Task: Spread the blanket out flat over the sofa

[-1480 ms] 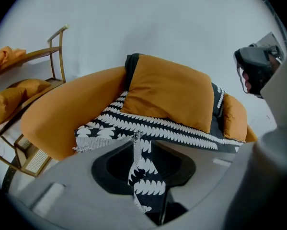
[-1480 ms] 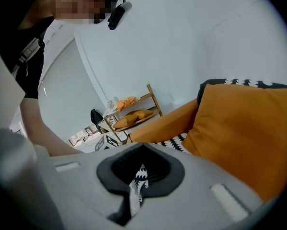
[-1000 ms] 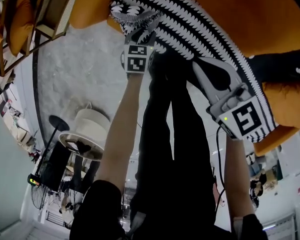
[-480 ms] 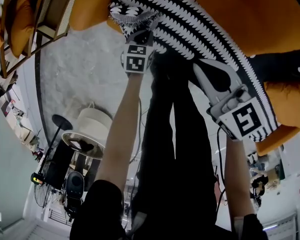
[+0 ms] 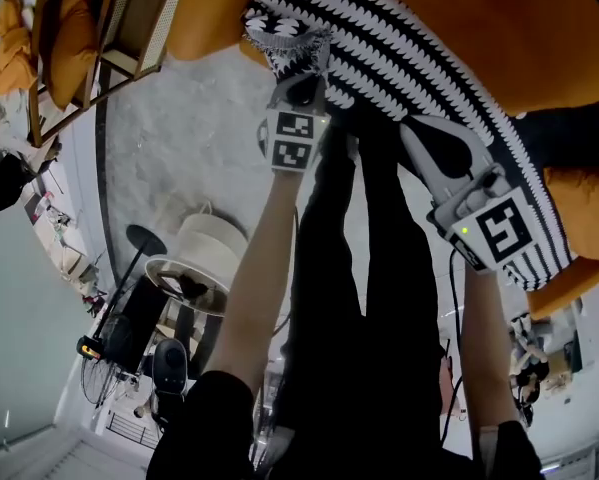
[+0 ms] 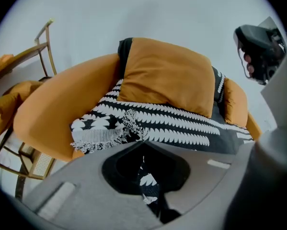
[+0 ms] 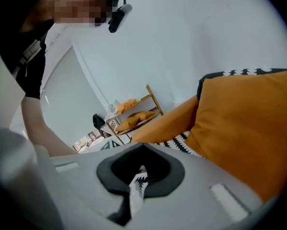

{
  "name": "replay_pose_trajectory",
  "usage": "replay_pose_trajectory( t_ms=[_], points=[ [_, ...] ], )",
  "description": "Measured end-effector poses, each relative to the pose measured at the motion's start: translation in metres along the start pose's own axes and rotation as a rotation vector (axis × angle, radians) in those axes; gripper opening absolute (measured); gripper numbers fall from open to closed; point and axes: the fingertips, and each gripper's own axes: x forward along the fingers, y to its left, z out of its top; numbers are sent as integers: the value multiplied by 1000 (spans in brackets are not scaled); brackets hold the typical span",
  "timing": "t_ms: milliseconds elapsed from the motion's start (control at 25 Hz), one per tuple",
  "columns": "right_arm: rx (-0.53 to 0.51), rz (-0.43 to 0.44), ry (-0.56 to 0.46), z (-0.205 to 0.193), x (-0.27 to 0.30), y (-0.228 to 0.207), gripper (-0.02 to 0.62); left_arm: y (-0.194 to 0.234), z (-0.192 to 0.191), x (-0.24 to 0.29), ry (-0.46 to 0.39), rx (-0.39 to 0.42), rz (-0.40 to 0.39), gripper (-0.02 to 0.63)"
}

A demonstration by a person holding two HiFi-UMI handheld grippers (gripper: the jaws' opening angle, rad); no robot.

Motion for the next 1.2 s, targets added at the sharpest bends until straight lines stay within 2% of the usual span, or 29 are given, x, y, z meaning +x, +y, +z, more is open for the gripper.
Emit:
replay_pose_trajectory(
  t_ms=[120, 320, 520, 800, 1200],
  points=[
    [7, -7, -10, 4, -4, 7, 3, 5, 11, -30, -57, -15, 45, 15],
    [-14, -11, -7, 10, 7, 25, 3, 33, 14, -70, -145, -86, 118, 14],
    [-35, -42, -19, 17, 32, 49, 3, 73, -2, -91, -198, -100, 141, 14],
    [-26, -106, 6, 5, 86, 98, 3, 143, -59, -103, -143, -60, 105, 14],
    [13, -184, -38, 3, 149, 156, 3, 236, -142, -115, -23, 24, 84, 14]
  ],
)
